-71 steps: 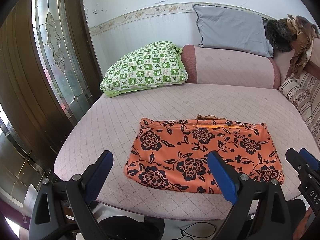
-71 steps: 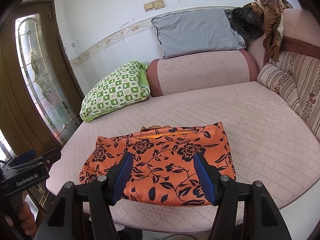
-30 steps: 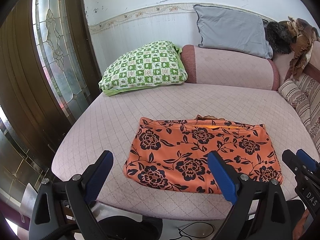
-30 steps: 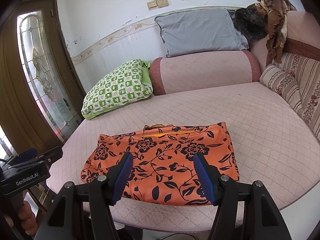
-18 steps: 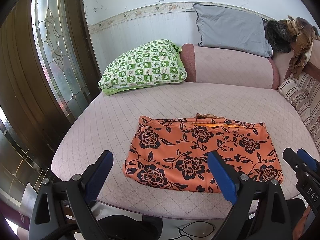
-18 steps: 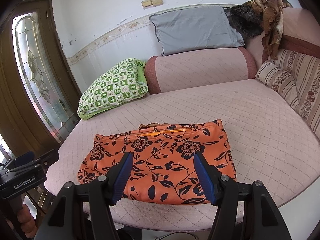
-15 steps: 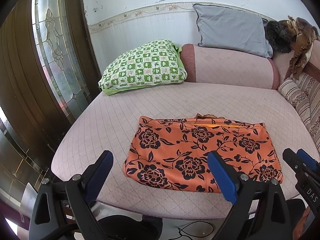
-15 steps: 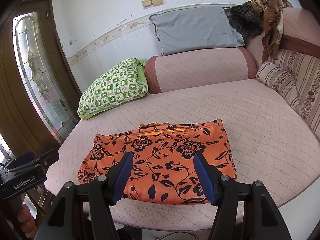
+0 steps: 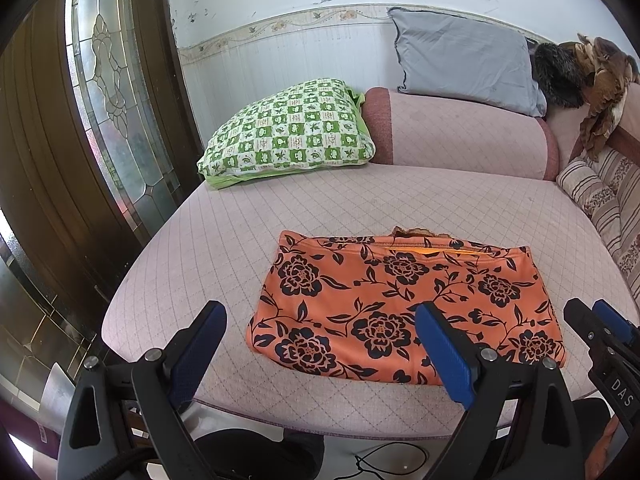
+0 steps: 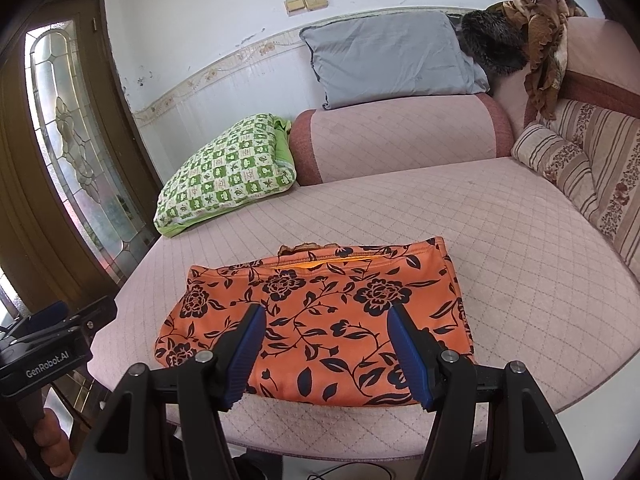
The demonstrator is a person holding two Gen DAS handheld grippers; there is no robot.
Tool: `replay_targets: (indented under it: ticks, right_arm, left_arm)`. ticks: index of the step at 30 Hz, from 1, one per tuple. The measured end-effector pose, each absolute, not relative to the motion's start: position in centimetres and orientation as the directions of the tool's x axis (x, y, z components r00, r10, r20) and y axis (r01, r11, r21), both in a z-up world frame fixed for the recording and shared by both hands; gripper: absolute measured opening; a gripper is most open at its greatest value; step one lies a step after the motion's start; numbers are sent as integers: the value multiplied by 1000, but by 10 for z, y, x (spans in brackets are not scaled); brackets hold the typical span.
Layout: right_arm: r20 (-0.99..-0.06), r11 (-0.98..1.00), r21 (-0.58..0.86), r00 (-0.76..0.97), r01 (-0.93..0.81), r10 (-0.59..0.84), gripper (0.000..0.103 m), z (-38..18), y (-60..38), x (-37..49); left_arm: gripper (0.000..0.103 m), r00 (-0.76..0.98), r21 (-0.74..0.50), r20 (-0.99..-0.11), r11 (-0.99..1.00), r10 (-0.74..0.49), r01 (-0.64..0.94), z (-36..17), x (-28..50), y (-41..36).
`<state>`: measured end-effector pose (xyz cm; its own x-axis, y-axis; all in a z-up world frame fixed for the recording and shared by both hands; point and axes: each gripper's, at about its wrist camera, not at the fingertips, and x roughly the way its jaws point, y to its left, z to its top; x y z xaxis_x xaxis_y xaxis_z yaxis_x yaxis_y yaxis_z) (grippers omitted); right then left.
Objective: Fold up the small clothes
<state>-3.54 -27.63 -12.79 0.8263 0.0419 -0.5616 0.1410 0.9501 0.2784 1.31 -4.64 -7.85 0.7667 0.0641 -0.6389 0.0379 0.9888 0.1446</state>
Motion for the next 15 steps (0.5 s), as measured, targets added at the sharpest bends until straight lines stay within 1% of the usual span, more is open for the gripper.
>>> replay_targets:
  ticks: [15]
  right_arm:
    - [-573, 951, 277, 818, 140, 47, 66, -130, -276, -34]
  left_arm:
    - [95, 766, 139, -640, 990, 65, 33, -80, 12, -44]
